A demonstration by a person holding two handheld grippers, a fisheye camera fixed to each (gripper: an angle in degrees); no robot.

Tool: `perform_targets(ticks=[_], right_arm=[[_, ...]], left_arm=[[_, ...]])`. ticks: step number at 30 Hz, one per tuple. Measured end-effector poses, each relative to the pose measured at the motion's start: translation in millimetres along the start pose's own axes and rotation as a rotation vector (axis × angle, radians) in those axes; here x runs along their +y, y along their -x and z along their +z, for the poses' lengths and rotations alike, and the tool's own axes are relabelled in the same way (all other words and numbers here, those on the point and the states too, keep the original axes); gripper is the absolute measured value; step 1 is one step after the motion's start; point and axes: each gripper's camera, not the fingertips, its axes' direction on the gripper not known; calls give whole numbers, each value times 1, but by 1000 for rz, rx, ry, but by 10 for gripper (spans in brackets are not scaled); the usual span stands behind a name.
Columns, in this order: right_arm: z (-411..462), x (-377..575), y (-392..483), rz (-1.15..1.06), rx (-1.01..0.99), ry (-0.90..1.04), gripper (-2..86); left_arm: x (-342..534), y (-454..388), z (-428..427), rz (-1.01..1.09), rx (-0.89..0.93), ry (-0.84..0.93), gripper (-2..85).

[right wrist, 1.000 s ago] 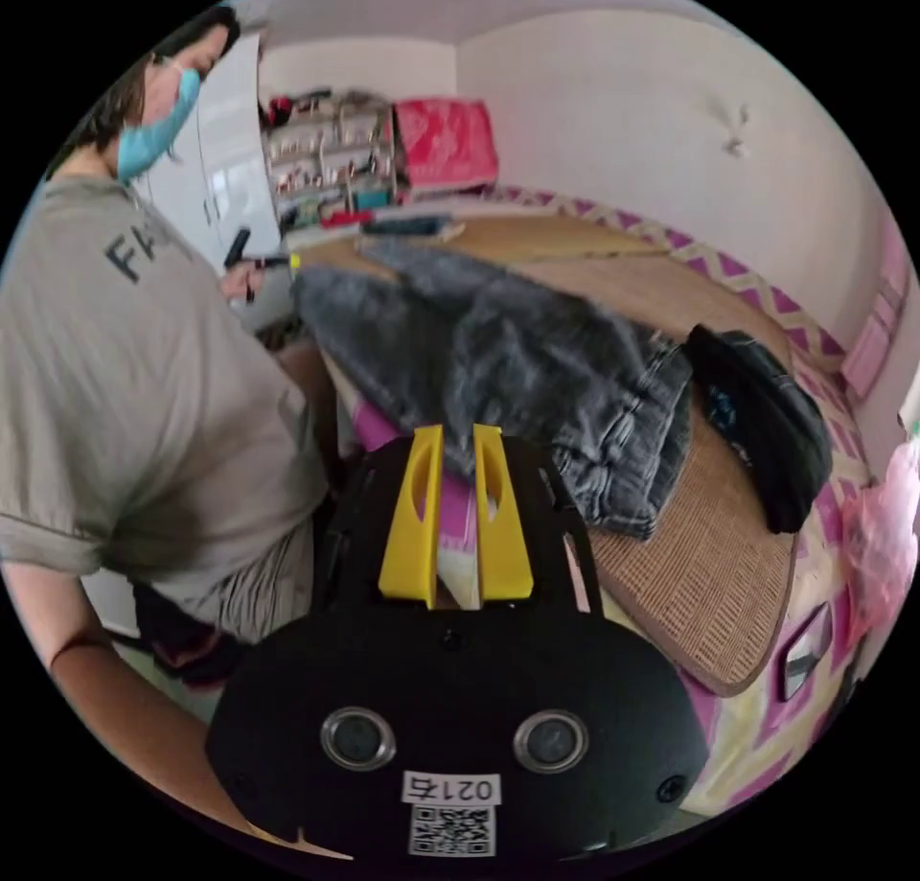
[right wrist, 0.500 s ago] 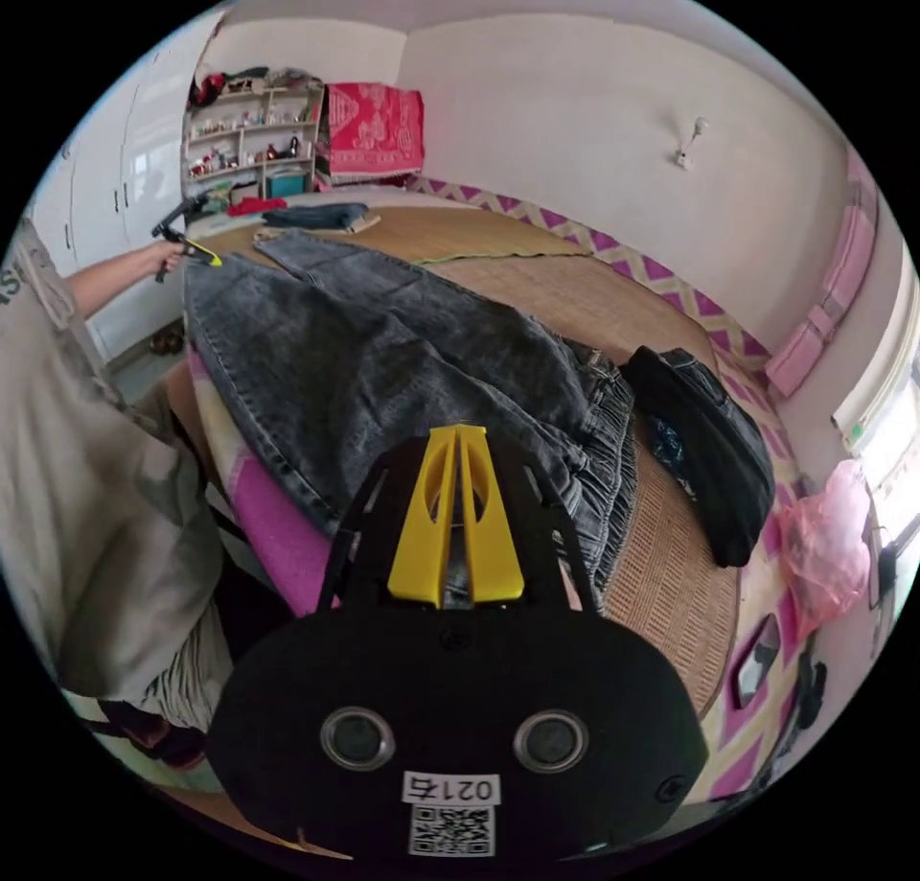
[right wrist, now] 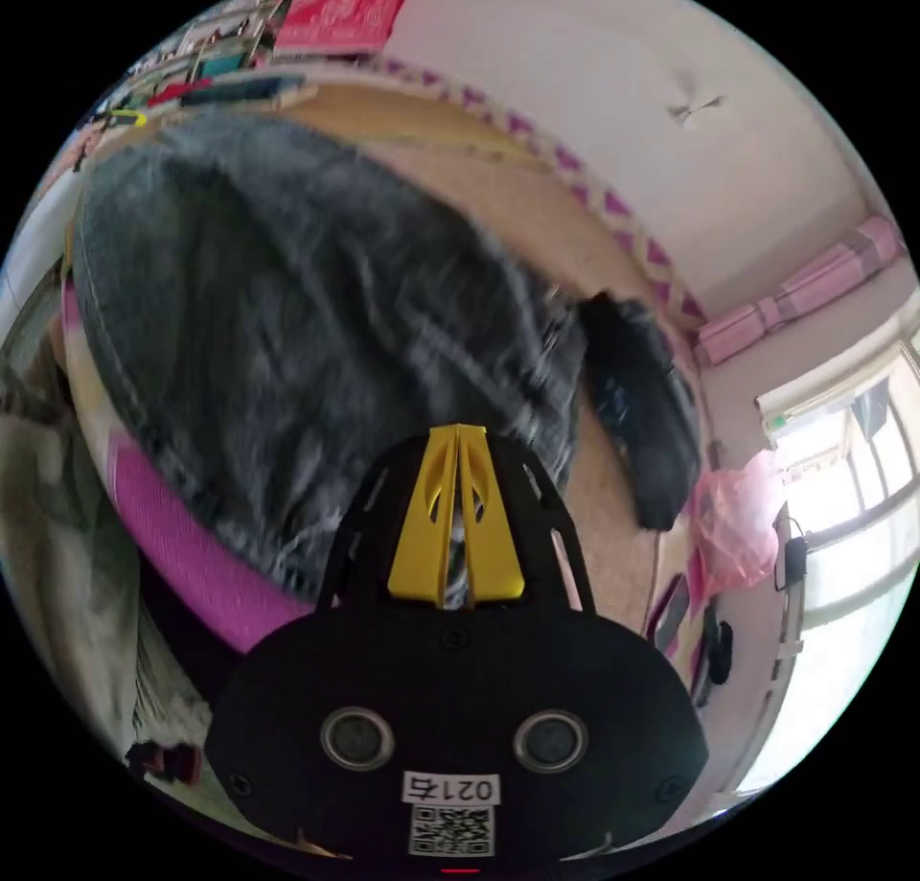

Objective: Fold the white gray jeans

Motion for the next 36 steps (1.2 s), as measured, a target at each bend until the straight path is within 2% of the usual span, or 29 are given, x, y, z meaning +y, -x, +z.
perform_targets(ticks=[2,4,7,10,12,17,23,27,30,32,33,36], right_arm=[[-6,-46,-25,69,-17,-168,-10],[21,-92,-38,74,-53,-169,-10],[98,-161,-45,25,-89,-55,-10],[167,-206,-54,2,-175,54,-10],[206,-222,-56,-18,-236,157,-10],[238,-259,-61,-4,-253,158,-10],[250,-303,-27,-32,-46,181,-10],[247,-317,-12,-28,19,192,-10],[208,-321,-17,65,-34,134,-10],[143,-312,-2,20,-189,-54,-10],[130,-310,5,-3,-229,-73,-10],[89,-301,50,-82,-326,-59,-9]], left_arm=[[-28,-30,19,78,46,-14,-7],[-67,-68,68,165,122,26,-2],[-105,-100,147,196,114,158,19],[-119,-98,202,156,80,217,12],[-121,-80,213,86,146,170,-2],[-132,-53,240,-7,258,152,-9],[-168,-75,268,12,169,129,-9],[-182,-92,276,-18,143,146,-9],[-177,-113,250,-4,139,106,-9],[-168,-129,222,71,203,48,-9],[-161,-137,211,94,168,69,-9],[-139,-130,210,23,-129,182,-9]])
